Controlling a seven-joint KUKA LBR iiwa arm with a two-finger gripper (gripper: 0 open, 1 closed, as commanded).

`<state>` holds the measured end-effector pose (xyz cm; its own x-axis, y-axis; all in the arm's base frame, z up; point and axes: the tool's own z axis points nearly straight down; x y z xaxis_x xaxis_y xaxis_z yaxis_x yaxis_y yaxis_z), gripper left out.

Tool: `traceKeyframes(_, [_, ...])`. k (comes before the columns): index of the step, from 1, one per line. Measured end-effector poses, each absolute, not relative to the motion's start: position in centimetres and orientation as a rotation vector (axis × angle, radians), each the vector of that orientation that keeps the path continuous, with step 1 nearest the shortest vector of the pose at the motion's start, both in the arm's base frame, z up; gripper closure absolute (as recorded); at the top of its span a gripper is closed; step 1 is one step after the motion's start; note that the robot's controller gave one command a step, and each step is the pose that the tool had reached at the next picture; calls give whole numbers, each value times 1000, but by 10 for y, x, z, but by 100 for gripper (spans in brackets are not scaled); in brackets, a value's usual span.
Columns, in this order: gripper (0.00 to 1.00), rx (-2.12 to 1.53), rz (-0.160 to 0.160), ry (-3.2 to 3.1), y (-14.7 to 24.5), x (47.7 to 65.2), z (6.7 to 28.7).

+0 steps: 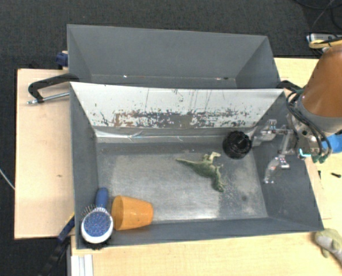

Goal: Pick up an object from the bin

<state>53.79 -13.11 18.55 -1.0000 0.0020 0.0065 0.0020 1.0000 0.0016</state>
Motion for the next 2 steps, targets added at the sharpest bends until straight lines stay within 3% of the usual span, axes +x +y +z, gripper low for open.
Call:
traceKeyframes(1, [0, -161, -6, -3137, -103, 573, 106])
traceKeyframes(2, [0, -182, -1, -3137, -109, 523, 96])
